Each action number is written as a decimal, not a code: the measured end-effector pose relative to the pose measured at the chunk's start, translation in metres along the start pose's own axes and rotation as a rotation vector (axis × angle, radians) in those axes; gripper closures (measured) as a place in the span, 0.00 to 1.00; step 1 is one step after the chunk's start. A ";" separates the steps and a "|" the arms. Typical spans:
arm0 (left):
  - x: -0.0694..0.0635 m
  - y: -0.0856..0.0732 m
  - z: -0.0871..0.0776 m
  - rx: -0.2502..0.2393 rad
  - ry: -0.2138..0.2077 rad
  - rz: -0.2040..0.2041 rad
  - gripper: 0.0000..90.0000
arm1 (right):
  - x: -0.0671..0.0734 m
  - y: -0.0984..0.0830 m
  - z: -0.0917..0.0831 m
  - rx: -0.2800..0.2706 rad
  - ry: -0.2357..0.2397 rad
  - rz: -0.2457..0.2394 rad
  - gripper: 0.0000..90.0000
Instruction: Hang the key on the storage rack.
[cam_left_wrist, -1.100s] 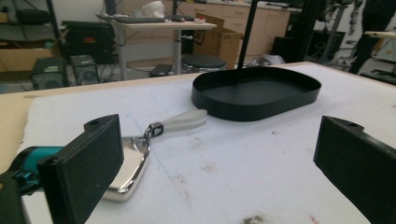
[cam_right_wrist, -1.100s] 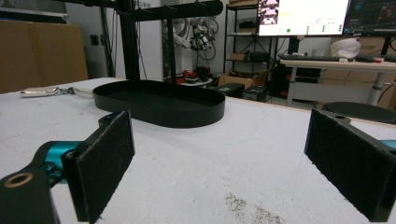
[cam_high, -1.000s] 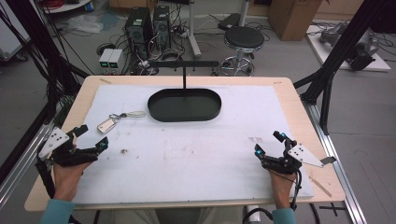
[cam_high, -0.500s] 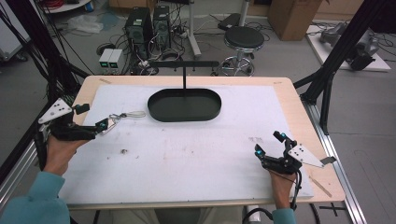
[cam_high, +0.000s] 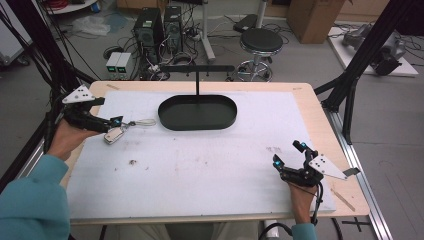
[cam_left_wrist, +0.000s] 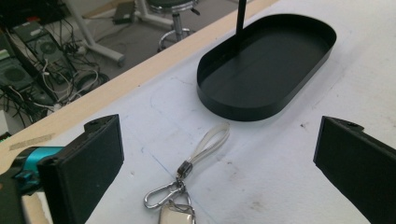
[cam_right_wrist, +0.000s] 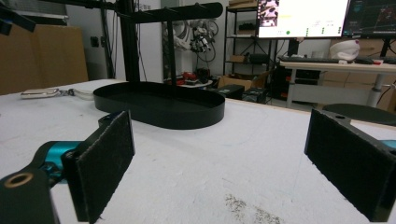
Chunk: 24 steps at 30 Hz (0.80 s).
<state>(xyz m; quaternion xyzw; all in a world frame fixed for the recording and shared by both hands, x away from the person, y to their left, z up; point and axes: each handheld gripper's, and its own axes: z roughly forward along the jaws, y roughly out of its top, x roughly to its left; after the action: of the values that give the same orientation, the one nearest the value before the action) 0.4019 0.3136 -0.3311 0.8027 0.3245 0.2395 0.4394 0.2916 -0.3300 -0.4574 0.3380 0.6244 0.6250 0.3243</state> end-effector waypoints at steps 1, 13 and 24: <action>0.002 0.003 0.003 0.015 0.001 0.011 0.02 | 0.000 0.000 0.000 0.000 0.000 -0.002 0.09; 0.020 0.014 0.047 0.226 -0.059 0.111 0.02 | 0.000 0.000 0.000 -0.002 0.000 -0.013 0.09; 0.031 0.011 0.083 0.356 -0.132 0.134 0.02 | 0.000 0.000 0.000 -0.003 0.000 -0.013 0.09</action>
<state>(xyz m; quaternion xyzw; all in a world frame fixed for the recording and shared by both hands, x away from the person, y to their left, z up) 0.4811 0.2862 -0.3600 0.9015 0.2780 0.1539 0.2938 0.2913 -0.3301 -0.4575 0.3333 0.6259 0.6238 0.3288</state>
